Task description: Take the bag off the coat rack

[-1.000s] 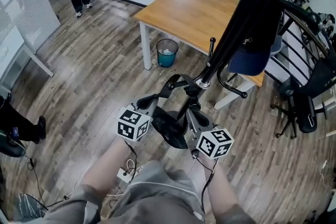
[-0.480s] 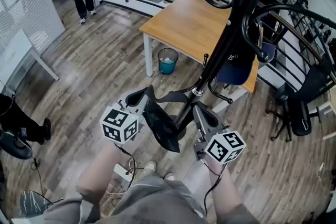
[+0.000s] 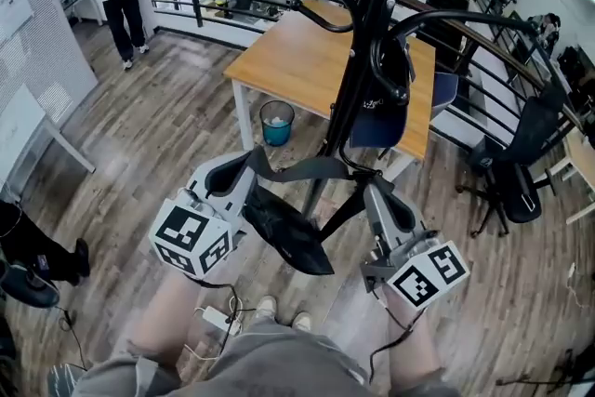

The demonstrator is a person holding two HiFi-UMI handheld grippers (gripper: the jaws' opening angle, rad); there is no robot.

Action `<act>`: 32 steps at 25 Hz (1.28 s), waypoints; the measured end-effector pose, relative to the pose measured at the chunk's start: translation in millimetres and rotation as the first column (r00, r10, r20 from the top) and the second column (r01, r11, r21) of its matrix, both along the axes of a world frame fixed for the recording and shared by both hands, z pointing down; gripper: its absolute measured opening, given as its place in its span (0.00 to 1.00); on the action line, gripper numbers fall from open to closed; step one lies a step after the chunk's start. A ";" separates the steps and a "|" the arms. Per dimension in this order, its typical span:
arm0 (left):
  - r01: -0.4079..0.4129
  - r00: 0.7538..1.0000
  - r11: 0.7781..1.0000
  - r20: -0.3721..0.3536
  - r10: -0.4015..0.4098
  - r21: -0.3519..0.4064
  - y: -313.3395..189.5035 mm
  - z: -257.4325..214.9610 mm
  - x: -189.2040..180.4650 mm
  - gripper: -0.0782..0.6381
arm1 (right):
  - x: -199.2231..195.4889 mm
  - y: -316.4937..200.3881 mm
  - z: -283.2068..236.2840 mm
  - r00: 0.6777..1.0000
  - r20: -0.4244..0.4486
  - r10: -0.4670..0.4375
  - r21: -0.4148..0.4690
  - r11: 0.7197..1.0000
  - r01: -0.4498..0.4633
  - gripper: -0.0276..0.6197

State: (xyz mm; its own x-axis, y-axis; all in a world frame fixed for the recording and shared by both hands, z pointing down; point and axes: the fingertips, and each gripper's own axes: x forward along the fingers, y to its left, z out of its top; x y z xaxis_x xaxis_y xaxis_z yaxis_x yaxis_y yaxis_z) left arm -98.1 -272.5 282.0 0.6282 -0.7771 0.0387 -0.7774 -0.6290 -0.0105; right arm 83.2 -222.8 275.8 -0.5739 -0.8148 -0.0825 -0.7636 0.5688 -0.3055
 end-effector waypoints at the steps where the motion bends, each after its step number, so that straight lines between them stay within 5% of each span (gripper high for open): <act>1: -0.021 1.000 1.000 0.005 0.021 0.006 2.7 -6.2 6.5 0.13 | 6.1 4.9 -8.1 1.000 -0.001 0.017 0.015 1.000 -0.017 0.09; 8: -0.175 0.985 0.984 0.009 0.175 0.023 22.9 -30.2 69.3 0.13 | 60.8 42.1 -42.7 0.987 -0.026 0.155 0.079 0.985 -0.153 0.09; 14: -0.324 0.946 0.946 -0.024 0.325 0.030 50.7 -36.1 140.0 0.13 | 124.5 87.9 -53.5 0.941 -0.062 0.331 0.111 0.940 -0.324 0.09; 20: -0.475 0.879 0.879 -0.021 0.476 0.031 77.0 -27.6 208.2 0.13 | 183.1 144.3 -46.7 0.861 -0.074 0.503 0.102 0.863 -0.495 0.09; 32: -0.661 0.750 0.750 0.020 0.661 -0.013 128.1 12.9 301.3 0.13 | 240.3 227.4 -7.9 0.731 -0.144 0.666 0.013 0.740 -0.672 0.09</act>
State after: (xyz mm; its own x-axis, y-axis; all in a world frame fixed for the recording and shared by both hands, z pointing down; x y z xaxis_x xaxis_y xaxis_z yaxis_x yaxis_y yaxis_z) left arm 203.2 -144.3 294.9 0.9838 -0.1681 0.0617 -0.1673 -0.9857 -0.0180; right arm 323.5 4.5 267.9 0.1182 -0.9929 -0.0098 -0.9761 -0.1144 -0.1848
